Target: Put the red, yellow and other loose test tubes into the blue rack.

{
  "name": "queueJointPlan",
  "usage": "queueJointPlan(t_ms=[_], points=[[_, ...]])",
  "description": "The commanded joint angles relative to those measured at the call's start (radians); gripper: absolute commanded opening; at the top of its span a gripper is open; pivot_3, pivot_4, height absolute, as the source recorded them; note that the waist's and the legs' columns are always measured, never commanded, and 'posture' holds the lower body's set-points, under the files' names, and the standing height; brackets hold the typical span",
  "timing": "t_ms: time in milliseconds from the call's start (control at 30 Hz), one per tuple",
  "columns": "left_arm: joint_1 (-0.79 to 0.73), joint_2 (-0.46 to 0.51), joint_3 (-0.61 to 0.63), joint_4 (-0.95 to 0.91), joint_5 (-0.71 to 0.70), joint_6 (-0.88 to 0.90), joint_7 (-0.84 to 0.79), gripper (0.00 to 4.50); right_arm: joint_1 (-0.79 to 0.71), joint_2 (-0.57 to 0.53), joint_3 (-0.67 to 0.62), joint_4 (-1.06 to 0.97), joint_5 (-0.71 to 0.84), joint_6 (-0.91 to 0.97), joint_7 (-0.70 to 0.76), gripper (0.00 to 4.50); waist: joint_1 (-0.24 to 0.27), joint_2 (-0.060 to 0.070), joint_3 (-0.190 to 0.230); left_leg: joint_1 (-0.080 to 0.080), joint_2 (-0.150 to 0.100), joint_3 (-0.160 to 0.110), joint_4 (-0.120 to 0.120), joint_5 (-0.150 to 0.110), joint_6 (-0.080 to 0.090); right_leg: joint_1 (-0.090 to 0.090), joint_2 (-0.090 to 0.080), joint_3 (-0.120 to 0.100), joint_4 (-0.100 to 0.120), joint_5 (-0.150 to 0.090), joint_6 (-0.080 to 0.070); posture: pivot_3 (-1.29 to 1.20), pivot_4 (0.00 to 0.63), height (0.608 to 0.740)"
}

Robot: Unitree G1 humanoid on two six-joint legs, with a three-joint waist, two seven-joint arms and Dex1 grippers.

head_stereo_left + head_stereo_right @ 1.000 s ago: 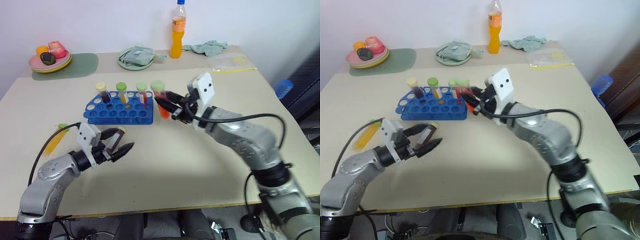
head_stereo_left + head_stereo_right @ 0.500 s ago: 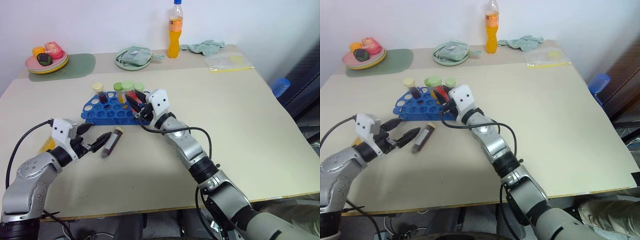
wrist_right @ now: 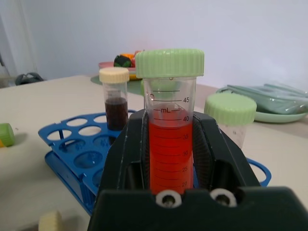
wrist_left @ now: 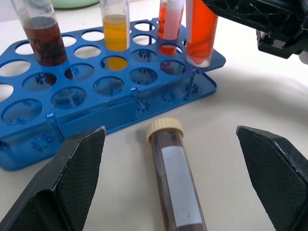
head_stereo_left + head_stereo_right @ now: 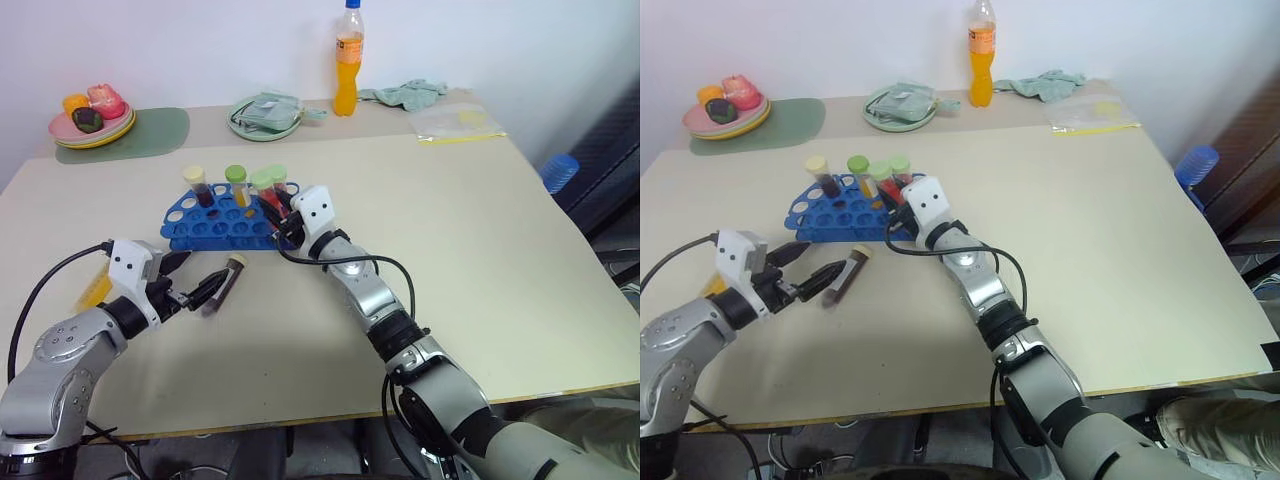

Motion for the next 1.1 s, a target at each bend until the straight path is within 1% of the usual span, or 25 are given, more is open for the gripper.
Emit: queueJointPlan(t_ms=[33, 100, 167, 233, 267, 400, 533, 667, 700, 800, 833, 867, 933, 967, 1033, 1100], points=[[-0.001, 0.007, 0.012, -0.012, -0.001, -0.014, -0.009, 4.5, -0.01, 0.028, -0.017, -0.01, -0.008, -0.026, 0.011, 0.8, -0.001, 0.0, 0.0, 0.0, 0.0, 0.0, 0.0, 0.0, 0.0, 0.0, 0.0, 0.0, 0.0, 0.0, 0.0, 0.0, 0.15, 0.74], [0.001, 0.005, 0.01, -0.001, 0.004, -0.024, -0.016, 4.5, -0.012, 0.033, -0.022, -0.002, -0.013, -0.027, 0.01, 0.8, -0.001, 0.0, 0.0, 0.0, 0.0, 0.0, 0.0, 0.0, 0.0, 0.0, 0.0, 0.0, 0.0, 0.0, 0.0, 0.0, 0.15, 0.74], [0.003, 0.003, 0.01, 0.018, 0.01, -0.04, -0.028, 4.5, -0.003, 0.04, -0.032, -0.015, 0.02, -0.008, 0.064, 0.8, -0.001, 0.0, 0.0, 0.0, 0.0, 0.0, 0.0, 0.0, 0.0, 0.0, 0.0, 0.0, 0.001, 0.0, 0.0, 0.0, 0.15, 0.74], [0.008, 0.002, 0.013, 0.048, 0.018, -0.065, -0.047, 4.5, 0.011, 0.042, -0.043, -0.049, 0.04, -0.014, 0.094, 1.79, -0.001, 0.0, 0.0, 0.0, 0.0, 0.0, 0.0, 0.0, 0.0, 0.0, 0.0, 0.0, 0.001, 0.0, 0.0, 0.0, 0.15, 0.74], [0.012, 0.002, 0.015, 0.064, 0.022, -0.08, -0.057, 4.5, 0.014, 0.043, -0.05, -0.072, 0.044, -0.019, 0.095, 2.21, -0.001, 0.0, 0.0, 0.0, 0.0, 0.0, 0.0, 0.0, 0.0, 0.0, 0.0, 0.0, 0.001, 0.0, 0.0, 0.0, 0.15, 0.74], [0.019, 0.003, 0.03, 0.107, 0.037, -0.121, -0.068, 4.5, 0.025, 0.032, -0.073, -0.191, 0.045, -0.015, 0.074, 4.2, 0.0, 0.0, 0.0, 0.0, 0.0, 0.0, 0.0, 0.0, 0.0, -0.001, 0.0, 0.0, 0.001, 0.0, 0.0, 0.0, 0.15, 0.74], [-0.024, 0.026, 0.09, 0.124, -0.004, -0.063, -0.027, 4.5, 0.059, -0.015, -0.104, -0.383, 0.075, 0.088, 0.081, 4.2, 0.003, 0.0, 0.0, 0.0, 0.0, 0.0, 0.0, 0.0, 0.0, -0.001, 0.0, 0.0, 0.001, 0.0, 0.0, 0.0, 0.15, 0.74], [-0.091, 0.103, 0.143, 0.16, -0.028, 0.065, 0.017, 4.5, 0.108, -0.083, -0.123, -0.544, 0.091, 0.18, 0.096, 4.2, 0.003, -0.001, 0.0, 0.0, 0.0, -0.001, 0.001, 0.0, -0.001, 0.0, 0.0, 0.0, 0.002, 0.0, 0.0, 0.0, 0.15, 0.74], [-0.105, 0.134, 0.147, 0.171, -0.013, 0.095, 0.031, 4.5, 0.118, -0.098, -0.126, -0.573, 0.095, 0.201, 0.099, 4.2, 0.001, -0.001, 0.0, 0.0, 0.0, -0.001, 0.001, 0.0, -0.001, 0.0, 0.0, 0.0, 0.002, 0.0, 0.0, 0.0, 0.15, 0.74], [-0.19, 0.285, 0.147, 0.256, 0.052, 0.232, 0.082, 4.5, 0.165, -0.179, -0.138, -0.676, 0.112, 0.272, 0.145, 4.2, -0.001, 0.0, 0.0, 0.0, 0.0, 0.0, 0.0, 0.0, 0.0, -0.001, 0.001, 0.0, 0.003, 0.0, 0.0, 0.0, 0.15, 0.74], [-0.237, 0.343, 0.123, 0.3, 0.039, 0.331, 0.072, 4.5, 0.182, -0.207, -0.14, -0.705, 0.115, 0.29, 0.162, 4.2, -0.003, -0.001, 0.0, 0.0, 0.0, -0.001, 0.0, 0.0, 0.0, -0.002, 0.001, 0.0, 0.003, 0.0, -0.001, 0.0, 0.15, 0.74], [-0.307, 0.405, 0.072, 0.37, 0.029, 0.455, 0.055, 4.5, 0.198, -0.236, -0.139, -0.735, 0.12, 0.312, 0.184, 4.2, -0.002, -0.001, 0.0, 0.0, 0.001, 0.0, 0.0, 0.0, 0.0, -0.002, 0.002, 0.0, 0.003, 0.0, -0.001, 0.0, 0.15, 0.74], [-0.423, 0.487, -0.016, 0.495, 0.036, 0.595, 0.023, 4.5, 0.225, -0.289, -0.128, -0.788, 0.133, 0.352, 0.228, 4.2, 0.0, -0.001, 0.0, 0.0, 0.001, -0.001, 0.0, 0.0, 0.0, -0.001, 0.003, 0.0, 0.004, -0.001, -0.001, 0.0, 0.15, 0.74], [-0.471, 0.534, -0.092, 0.551, 0.054, 0.627, -0.026, 4.5, 0.24, -0.32, -0.119, -0.818, 0.142, 0.375, 0.258, 4.2, -0.002, -0.001, 0.001, 0.0, 0.001, -0.001, 0.001, 0.0, 0.0, -0.001, 0.003, -0.001, 0.003, -0.001, 0.0, 0.0, 0.15, 0.74], [-0.556, 0.588, -0.22, 0.645, 0.115, 0.605, -0.103, 4.5, 0.271, -0.381, -0.107, -0.876, 0.159, 0.419, 0.317, 4.2, -0.003, 0.0, 0.001, 0.0, 0.0, 0.0, 0.0, 0.0, 0.0, -0.001, 0.003, 0.0, 0.003, -0.001, 0.0, 0.0, 0.15, 0.74], [-0.669, 0.601, -0.384, 0.757, 0.209, 0.541, -0.214, 4.5, 0.304, -0.424, -0.115, -0.921, 0.182, 0.452, 0.351, 4.2, -0.01, 0.0, 0.001, 0.0, 0.001, 0.0, -0.001, 0.0, 0.0, -0.001, 0.003, 0.0, 0.003, -0.001, 0.0, 0.0, 0.15, 0.74]])
